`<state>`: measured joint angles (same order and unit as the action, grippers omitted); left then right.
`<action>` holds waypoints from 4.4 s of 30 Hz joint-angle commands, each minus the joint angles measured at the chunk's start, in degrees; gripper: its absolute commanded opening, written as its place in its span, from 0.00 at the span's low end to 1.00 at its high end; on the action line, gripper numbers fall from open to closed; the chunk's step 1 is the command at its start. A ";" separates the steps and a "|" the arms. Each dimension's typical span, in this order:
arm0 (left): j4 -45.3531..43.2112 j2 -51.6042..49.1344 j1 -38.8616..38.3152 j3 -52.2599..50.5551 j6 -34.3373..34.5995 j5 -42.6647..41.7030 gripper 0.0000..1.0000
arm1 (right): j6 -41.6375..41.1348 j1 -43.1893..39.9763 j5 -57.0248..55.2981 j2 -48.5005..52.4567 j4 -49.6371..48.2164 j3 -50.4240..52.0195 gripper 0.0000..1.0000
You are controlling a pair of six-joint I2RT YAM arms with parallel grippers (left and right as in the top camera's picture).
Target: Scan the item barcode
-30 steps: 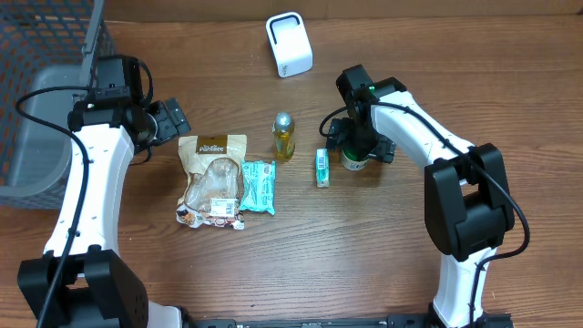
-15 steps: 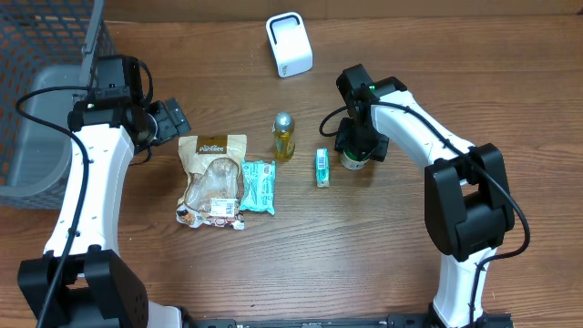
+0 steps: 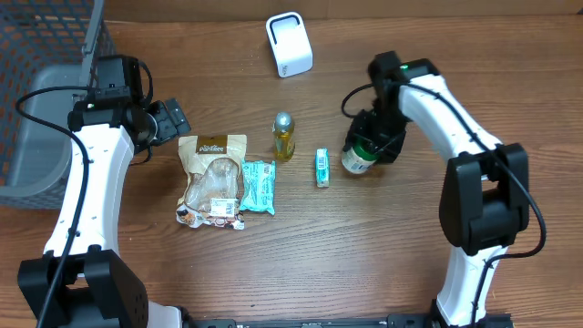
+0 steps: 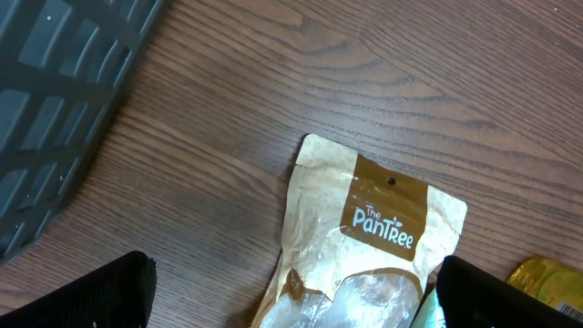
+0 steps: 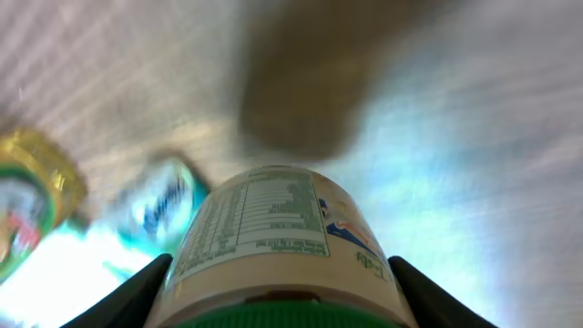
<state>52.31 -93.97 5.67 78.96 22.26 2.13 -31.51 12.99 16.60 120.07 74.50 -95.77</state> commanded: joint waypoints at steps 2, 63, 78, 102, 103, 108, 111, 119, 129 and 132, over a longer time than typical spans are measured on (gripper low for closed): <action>-0.07 0.61 -0.07 0.70 -0.44 -0.26 1.00 | 0.00 -1.46 14.19 -1.99 5.79 -1.49 0.35; -0.07 0.61 -0.07 0.70 -0.44 -0.26 1.00 | 7.78 6.27 24.17 -1.99 15.45 -1.44 0.12; -0.07 0.61 -0.07 0.70 -0.44 -0.26 1.00 | 7.78 6.43 24.22 -1.99 18.08 -1.44 0.08; -0.07 0.61 -0.07 0.70 -0.44 -0.26 1.00 | 15.17 -0.39 32.41 -1.99 13.42 -4.79 0.04; -0.07 0.61 -0.07 0.70 -0.44 -0.26 0.99 | 15.19 -1.49 32.61 -1.99 14.64 -6.23 0.04; -0.07 0.61 -0.07 0.70 -0.44 -0.26 0.99 | 15.26 -4.46 32.59 -1.99 16.06 -14.05 0.04; -0.07 0.61 -0.07 0.70 -0.44 -0.26 0.99 | 15.26 -4.50 32.61 -1.99 12.55 -17.03 0.06; -0.07 0.61 -0.07 0.70 -0.44 -0.26 1.00 | 14.62 -3.63 32.37 -1.97 -10.01 -17.11 0.04; -0.07 0.61 -0.07 0.70 -0.44 -0.26 1.00 | 15.61 6.62 -5.60 -1.25 -38.29 -17.09 0.04; -0.07 0.61 -0.07 0.70 -0.44 -0.26 1.00 | 18.51 9.62 -14.67 -0.15 -43.36 -17.07 0.04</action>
<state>52.34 -93.97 5.67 78.96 22.26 2.13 -16.21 19.18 18.59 120.09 35.00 -111.46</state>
